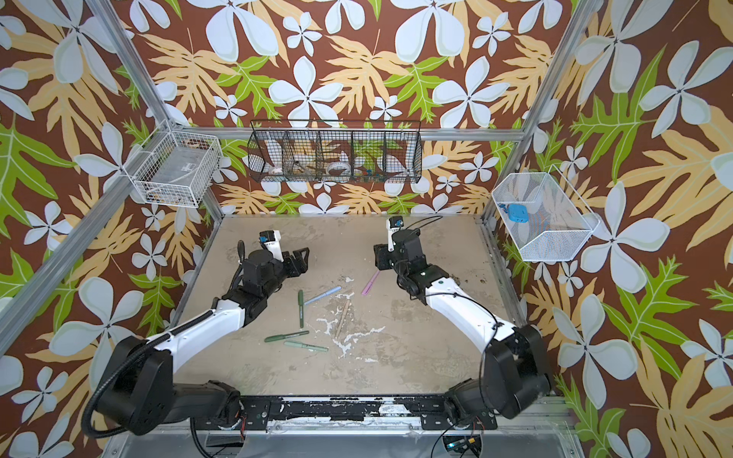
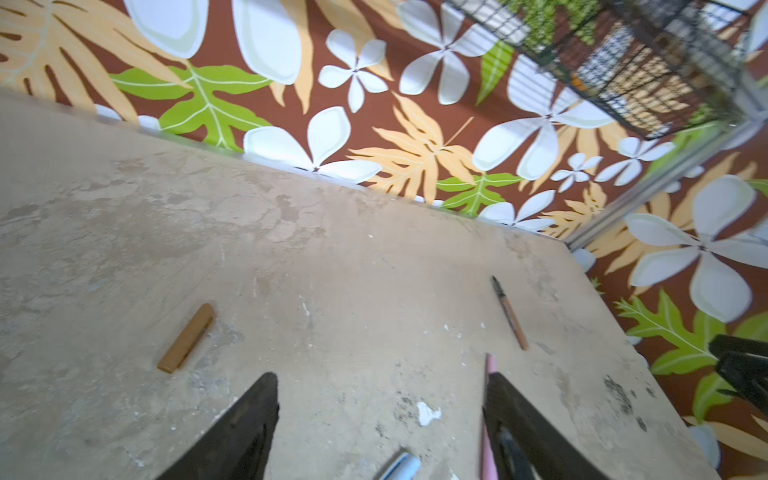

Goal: Open the pen caps

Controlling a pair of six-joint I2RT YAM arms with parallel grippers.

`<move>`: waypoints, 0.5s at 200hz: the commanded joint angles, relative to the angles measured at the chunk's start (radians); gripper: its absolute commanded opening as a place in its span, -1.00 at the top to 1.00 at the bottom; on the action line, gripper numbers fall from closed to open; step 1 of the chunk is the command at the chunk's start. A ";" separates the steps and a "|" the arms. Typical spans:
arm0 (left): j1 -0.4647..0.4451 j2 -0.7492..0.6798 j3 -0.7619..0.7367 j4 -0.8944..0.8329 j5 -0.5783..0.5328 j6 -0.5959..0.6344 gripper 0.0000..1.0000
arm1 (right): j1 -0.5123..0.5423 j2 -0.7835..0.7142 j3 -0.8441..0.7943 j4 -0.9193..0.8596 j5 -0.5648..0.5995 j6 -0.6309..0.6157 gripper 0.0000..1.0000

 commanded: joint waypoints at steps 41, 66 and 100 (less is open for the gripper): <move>-0.183 -0.129 -0.113 0.060 -0.071 0.134 -0.55 | 0.066 -0.119 -0.169 -0.054 0.013 -0.011 -0.20; -0.227 -0.132 -0.190 0.138 -0.027 0.143 -0.55 | 0.085 -0.109 -0.221 -0.048 0.015 -0.021 -0.17; -0.234 -0.091 -0.244 0.219 0.047 0.113 -0.55 | 0.087 -0.025 -0.255 -0.013 0.000 -0.033 -0.15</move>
